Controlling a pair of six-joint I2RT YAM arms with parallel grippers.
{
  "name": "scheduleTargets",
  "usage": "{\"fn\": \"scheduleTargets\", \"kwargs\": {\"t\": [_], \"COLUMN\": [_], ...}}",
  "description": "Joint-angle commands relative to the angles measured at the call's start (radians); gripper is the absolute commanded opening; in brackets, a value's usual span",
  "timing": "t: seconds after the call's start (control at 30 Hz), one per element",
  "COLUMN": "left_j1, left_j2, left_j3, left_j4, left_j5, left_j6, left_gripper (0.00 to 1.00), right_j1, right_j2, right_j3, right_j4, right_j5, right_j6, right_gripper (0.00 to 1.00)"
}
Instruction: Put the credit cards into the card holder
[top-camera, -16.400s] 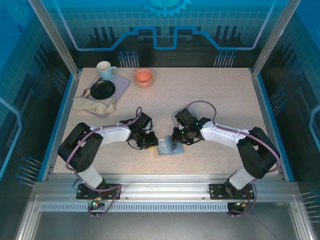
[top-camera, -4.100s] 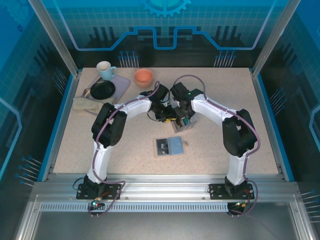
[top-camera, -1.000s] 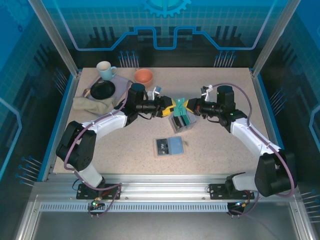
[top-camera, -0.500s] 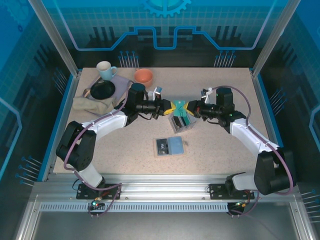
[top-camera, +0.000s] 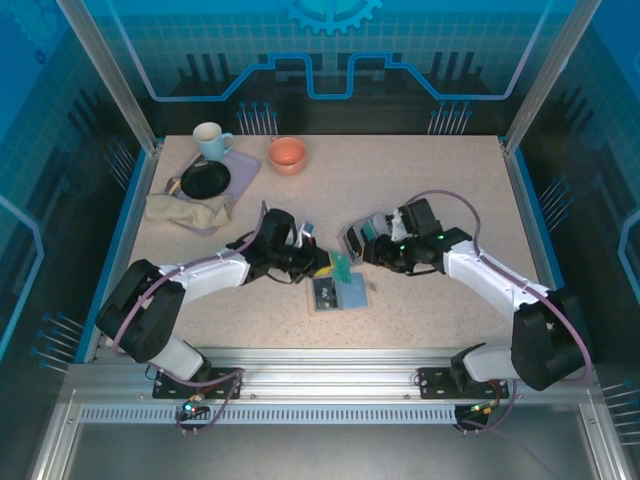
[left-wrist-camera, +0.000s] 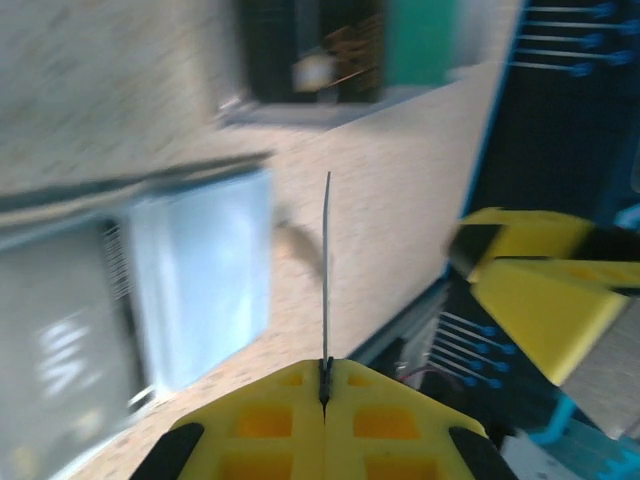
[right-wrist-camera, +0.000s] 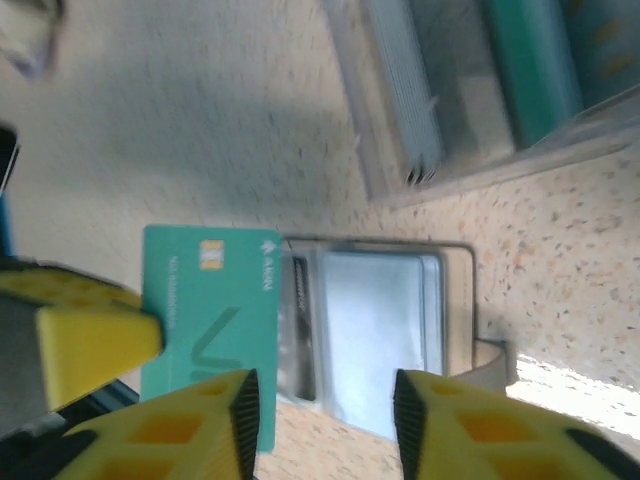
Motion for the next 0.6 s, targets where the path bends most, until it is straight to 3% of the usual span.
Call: {"fn": "scheduleTargets", "kwargs": {"t": [0.0, 0.2, 0.57], "left_j1": [-0.020, -0.031, -0.050], "left_j2": [-0.062, -0.037, 0.029], "left_j3": [-0.050, -0.085, -0.105], "left_j4": [-0.034, -0.005, 0.032], "left_j5": [-0.103, -0.097, -0.115], "left_j6": [0.026, 0.025, 0.081], "left_gripper": [0.00, 0.00, 0.00], "right_j1": [0.089, 0.181, 0.150], "right_j2": [0.041, 0.168, 0.294], "right_j3": [0.009, 0.069, 0.068], "right_j4": [-0.040, -0.035, -0.039], "right_j5": [0.073, 0.112, 0.170], "right_j6": [-0.045, -0.028, -0.063], "right_gripper": [0.24, 0.09, 0.06]}}
